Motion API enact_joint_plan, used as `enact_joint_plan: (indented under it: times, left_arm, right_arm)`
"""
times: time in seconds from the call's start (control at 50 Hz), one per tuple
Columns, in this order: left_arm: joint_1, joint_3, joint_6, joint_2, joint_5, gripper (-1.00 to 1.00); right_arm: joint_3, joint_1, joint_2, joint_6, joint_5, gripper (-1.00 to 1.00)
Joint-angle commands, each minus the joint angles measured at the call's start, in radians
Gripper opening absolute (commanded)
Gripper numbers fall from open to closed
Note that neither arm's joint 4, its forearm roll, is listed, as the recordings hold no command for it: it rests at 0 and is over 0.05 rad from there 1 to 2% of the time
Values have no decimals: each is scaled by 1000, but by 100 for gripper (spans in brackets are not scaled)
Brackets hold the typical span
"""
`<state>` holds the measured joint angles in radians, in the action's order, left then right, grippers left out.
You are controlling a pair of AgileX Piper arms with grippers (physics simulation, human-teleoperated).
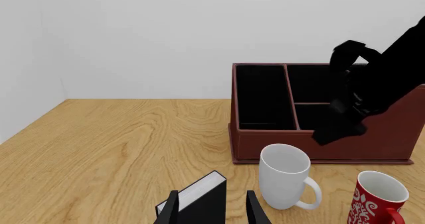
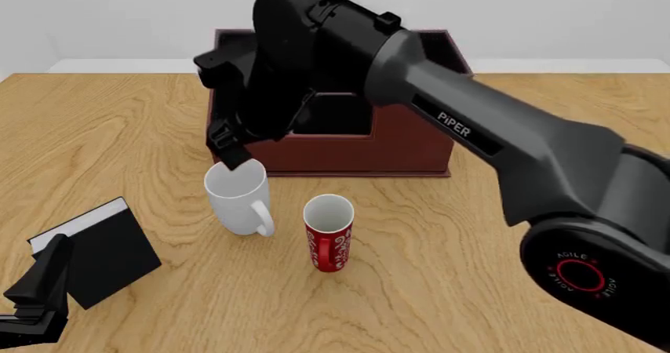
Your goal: Pick up the white mug and place it to the right of the caddy.
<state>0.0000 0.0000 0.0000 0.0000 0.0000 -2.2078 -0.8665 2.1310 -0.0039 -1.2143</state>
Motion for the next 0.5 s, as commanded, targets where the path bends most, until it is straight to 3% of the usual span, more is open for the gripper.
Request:
enact_joint_plan:
  times: [0.02, 0.5]
  left_arm:
    - [0, 0, 0, 0, 0, 100]
    - [0, 0, 0, 0, 0, 100]
  right_arm:
    - [3, 4, 15, 14, 6, 100]
    - [3, -19, 81, 73, 32, 100]
